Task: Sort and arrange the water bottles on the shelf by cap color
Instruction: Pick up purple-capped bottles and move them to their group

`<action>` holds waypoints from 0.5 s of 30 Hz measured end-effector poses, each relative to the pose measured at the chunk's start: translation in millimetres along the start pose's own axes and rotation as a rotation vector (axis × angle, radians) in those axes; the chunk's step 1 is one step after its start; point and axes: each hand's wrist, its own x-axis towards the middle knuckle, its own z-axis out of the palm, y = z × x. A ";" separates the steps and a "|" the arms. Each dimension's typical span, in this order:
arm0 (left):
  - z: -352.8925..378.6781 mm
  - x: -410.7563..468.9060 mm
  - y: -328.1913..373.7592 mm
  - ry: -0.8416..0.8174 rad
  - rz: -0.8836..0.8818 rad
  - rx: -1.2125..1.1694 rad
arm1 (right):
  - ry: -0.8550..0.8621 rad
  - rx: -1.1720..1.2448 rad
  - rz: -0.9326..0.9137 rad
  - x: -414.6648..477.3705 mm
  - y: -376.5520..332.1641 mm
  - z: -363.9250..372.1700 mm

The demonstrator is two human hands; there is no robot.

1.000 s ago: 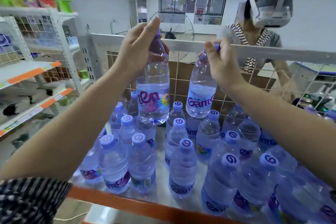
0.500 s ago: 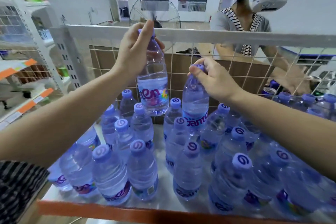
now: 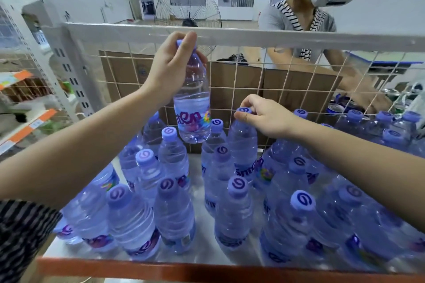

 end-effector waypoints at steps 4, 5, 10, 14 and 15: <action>-0.9 0.6 -8.0 -0.014 -0.031 0.053 | -0.042 -0.047 0.013 3.6 0.9 -4.3; -2.0 0.3 -10.5 -0.013 -0.034 0.059 | -0.042 -0.049 0.011 4.0 1.1 -4.1; -9.4 0.3 -22.6 -0.003 -0.057 0.160 | -0.029 -0.006 -0.001 2.9 3.0 -2.2; -13.5 0.0 -38.7 -0.004 -0.166 0.310 | -0.021 -0.007 -0.018 1.0 1.8 -2.6; -14.1 -1.4 -43.8 -0.027 -0.209 0.342 | -0.020 -0.013 -0.021 0.8 1.4 -3.0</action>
